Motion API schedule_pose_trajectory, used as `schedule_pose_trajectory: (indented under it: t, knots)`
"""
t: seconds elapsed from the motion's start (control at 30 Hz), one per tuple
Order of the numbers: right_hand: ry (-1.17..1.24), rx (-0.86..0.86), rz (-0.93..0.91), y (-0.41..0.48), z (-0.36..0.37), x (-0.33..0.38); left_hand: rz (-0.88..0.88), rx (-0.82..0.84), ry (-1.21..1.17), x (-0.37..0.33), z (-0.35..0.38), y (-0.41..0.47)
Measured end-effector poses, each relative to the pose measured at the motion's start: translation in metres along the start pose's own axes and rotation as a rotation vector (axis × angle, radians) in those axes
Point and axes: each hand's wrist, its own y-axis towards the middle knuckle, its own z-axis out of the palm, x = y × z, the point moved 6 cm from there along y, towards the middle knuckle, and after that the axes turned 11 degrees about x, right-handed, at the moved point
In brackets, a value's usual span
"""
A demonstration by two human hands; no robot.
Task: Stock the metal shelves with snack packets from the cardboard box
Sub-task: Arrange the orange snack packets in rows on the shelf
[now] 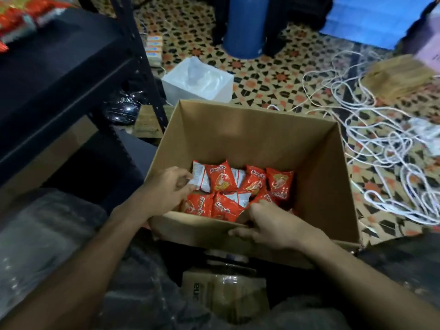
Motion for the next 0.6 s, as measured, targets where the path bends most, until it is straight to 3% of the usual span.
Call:
schedule_pose_trajectory:
  t: [0.17,0.33,0.5,0.6]
  knots:
    - [0.179,0.085,-0.063,0.002,-0.002,-0.003,-0.043,0.117,-0.086,0.007,0.011,0.016]
    - [0.528,0.17,0.039,0.031,-0.013,-0.052,-0.059,0.312,0.077,-0.003,0.025,0.057]
    - [0.153,0.135,0.243,0.085,-0.021,-0.12,-0.093,0.437,0.223,-0.01,0.044,0.11]
    - [0.138,0.251,0.278,0.12,0.003,-0.13,-0.119,0.504,0.277,-0.002,0.059,0.139]
